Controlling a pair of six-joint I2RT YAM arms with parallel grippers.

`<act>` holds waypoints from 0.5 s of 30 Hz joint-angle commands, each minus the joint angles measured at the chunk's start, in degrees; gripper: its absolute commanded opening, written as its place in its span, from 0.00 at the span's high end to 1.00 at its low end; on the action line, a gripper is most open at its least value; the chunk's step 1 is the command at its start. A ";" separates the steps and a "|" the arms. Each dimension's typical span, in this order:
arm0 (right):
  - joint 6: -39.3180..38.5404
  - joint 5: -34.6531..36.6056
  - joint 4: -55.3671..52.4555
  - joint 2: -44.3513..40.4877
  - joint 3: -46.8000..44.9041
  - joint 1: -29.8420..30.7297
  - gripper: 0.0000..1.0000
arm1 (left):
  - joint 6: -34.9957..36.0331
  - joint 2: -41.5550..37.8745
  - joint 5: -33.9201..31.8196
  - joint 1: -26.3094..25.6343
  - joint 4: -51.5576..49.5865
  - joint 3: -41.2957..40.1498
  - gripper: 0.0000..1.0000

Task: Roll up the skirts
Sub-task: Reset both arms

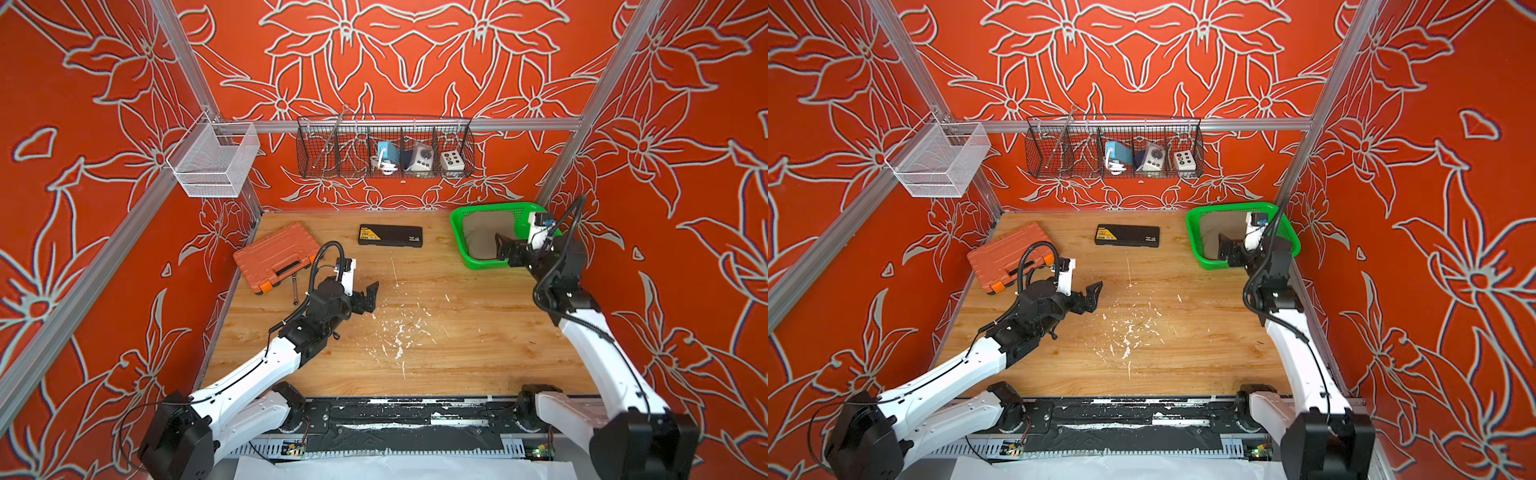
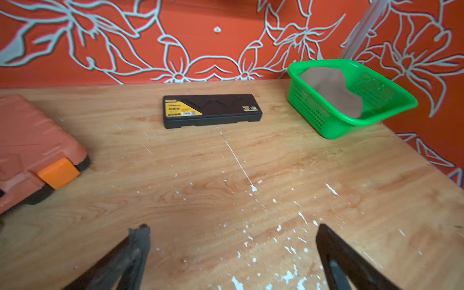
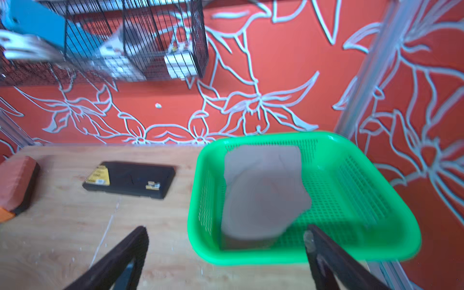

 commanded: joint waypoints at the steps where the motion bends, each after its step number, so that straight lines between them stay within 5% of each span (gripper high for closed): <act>1: -0.20 4.60 1.22 -1.89 -8.49 0.39 0.02 | 3.61 1.93 -1.87 7.01 9.68 -2.78 0.02; 7: -2.56 4.48 19.00 -6.00 -24.42 0.39 0.02 | 8.04 3.27 3.63 20.19 24.34 -12.02 0.02; 11: -3.89 6.40 27.25 -2.04 -29.18 0.48 0.02 | 14.23 9.58 3.84 22.52 27.95 -13.53 0.02; 15: -4.73 7.30 30.24 6.49 -28.05 0.48 0.02 | 12.96 14.57 6.28 26.08 37.71 -18.52 0.02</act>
